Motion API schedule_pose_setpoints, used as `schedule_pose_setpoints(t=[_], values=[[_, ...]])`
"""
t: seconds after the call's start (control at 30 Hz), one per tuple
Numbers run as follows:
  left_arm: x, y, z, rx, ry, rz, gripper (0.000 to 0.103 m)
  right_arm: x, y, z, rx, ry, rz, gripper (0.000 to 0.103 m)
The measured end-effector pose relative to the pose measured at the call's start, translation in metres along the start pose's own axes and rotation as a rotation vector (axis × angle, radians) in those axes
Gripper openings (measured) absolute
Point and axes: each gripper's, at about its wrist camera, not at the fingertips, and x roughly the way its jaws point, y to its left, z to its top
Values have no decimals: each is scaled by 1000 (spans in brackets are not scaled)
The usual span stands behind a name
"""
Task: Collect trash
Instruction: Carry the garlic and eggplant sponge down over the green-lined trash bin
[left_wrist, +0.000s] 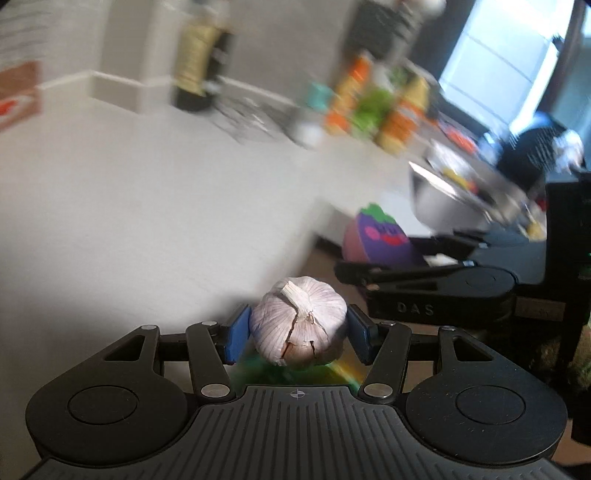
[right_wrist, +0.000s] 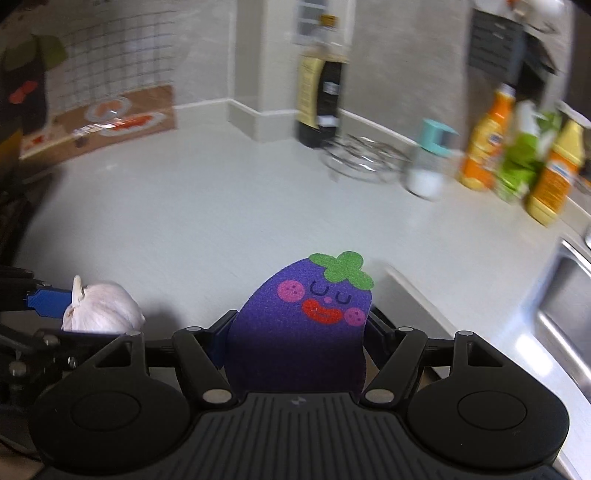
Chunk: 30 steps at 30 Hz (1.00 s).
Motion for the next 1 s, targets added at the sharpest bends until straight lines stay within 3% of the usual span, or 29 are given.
schedule_pose_setpoints(t=[0.23,0.37,0.43,0.6,0.77,0.9,1.0], values=[[67,-24,-46,-21,246,-61,61,0,-50,-64,83,100,-65,71],[122,-19,-81,-126,402,-49,61,9,-73,-105,156,172,-49,71],[164,-11,-106,-202,464,-8,61,19,-80,-128,184,215,-39,71],[276,15,-168,-317,572,106,61,57,-93,-192,216,342,-9,70],[362,36,-240,-407,674,105,61,91,-105,-252,256,436,-24,70],[406,45,-281,-421,749,127,61,108,-109,-287,242,488,-28,70],[418,45,-293,-399,763,170,60,120,-108,-302,179,500,-35,70]])
